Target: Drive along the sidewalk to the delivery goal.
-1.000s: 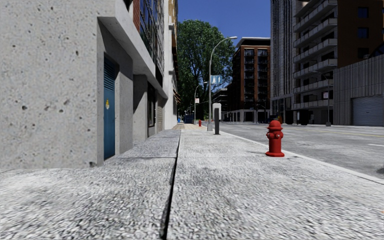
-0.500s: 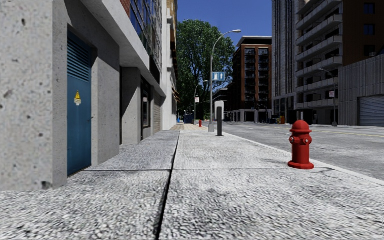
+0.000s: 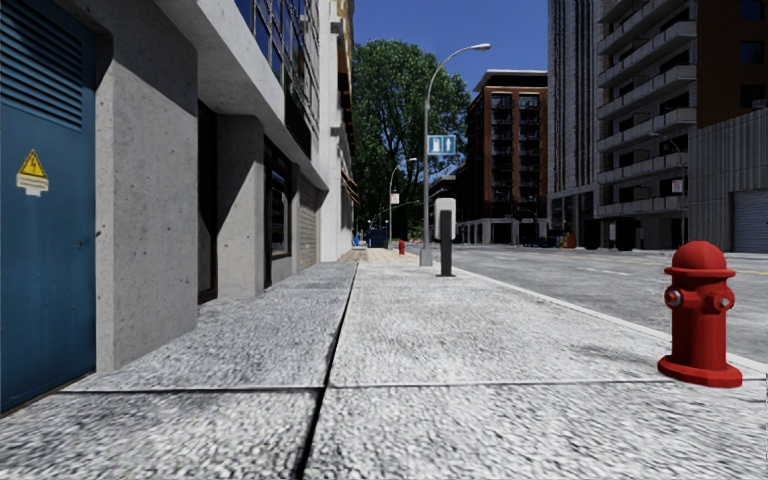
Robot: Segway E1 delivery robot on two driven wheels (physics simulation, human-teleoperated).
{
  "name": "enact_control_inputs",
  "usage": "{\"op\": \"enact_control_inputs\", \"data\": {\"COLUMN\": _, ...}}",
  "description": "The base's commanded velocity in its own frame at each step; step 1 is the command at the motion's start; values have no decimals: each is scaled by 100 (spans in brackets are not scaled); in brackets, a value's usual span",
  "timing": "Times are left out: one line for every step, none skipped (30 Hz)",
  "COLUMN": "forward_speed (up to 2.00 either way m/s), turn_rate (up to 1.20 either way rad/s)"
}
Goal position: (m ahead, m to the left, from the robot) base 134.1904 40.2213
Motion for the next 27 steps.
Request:
{"op": "enact_control_inputs", "data": {"forward_speed": 200, "turn_rate": 0}}
{"op": "enact_control_inputs", "data": {"forward_speed": 200, "turn_rate": 0}}
{"op": "enact_control_inputs", "data": {"forward_speed": 200, "turn_rate": 0}}
{"op": "enact_control_inputs", "data": {"forward_speed": 200, "turn_rate": 0}}
{"op": "enact_control_inputs", "data": {"forward_speed": 200, "turn_rate": 0}}
{"op": "enact_control_inputs", "data": {"forward_speed": 200, "turn_rate": 0}}
{"op": "enact_control_inputs", "data": {"forward_speed": 200, "turn_rate": 0}}
{"op": "enact_control_inputs", "data": {"forward_speed": 200, "turn_rate": 0}}
{"op": "enact_control_inputs", "data": {"forward_speed": 200, "turn_rate": 0}}
{"op": "enact_control_inputs", "data": {"forward_speed": 200, "turn_rate": 0}}
{"op": "enact_control_inputs", "data": {"forward_speed": 200, "turn_rate": 0}}
{"op": "enact_control_inputs", "data": {"forward_speed": 200, "turn_rate": 0}}
{"op": "enact_control_inputs", "data": {"forward_speed": 200, "turn_rate": 0}}
{"op": "enact_control_inputs", "data": {"forward_speed": 200, "turn_rate": 0}}
{"op": "enact_control_inputs", "data": {"forward_speed": 200, "turn_rate": 0}}
{"op": "enact_control_inputs", "data": {"forward_speed": 200, "turn_rate": 0}}
{"op": "enact_control_inputs", "data": {"forward_speed": 200, "turn_rate": 0}}
{"op": "enact_control_inputs", "data": {"forward_speed": 200, "turn_rate": 0}}
{"op": "enact_control_inputs", "data": {"forward_speed": 200, "turn_rate": 0}}
{"op": "enact_control_inputs", "data": {"forward_speed": 200, "turn_rate": 0}}
{"op": "enact_control_inputs", "data": {"forward_speed": 200, "turn_rate": 0}}
{"op": "enact_control_inputs", "data": {"forward_speed": 200, "turn_rate": 0}}
{"op": "enact_control_inputs", "data": {"forward_speed": 200, "turn_rate": 13}}
{"op": "enact_control_inputs", "data": {"forward_speed": 200, "turn_rate": 33}}
{"op": "enact_control_inputs", "data": {"forward_speed": 200, "turn_rate": 1}}
{"op": "enact_control_inputs", "data": {"forward_speed": 200, "turn_rate": 1}}
{"op": "enact_control_inputs", "data": {"forward_speed": 200, "turn_rate": 0}}
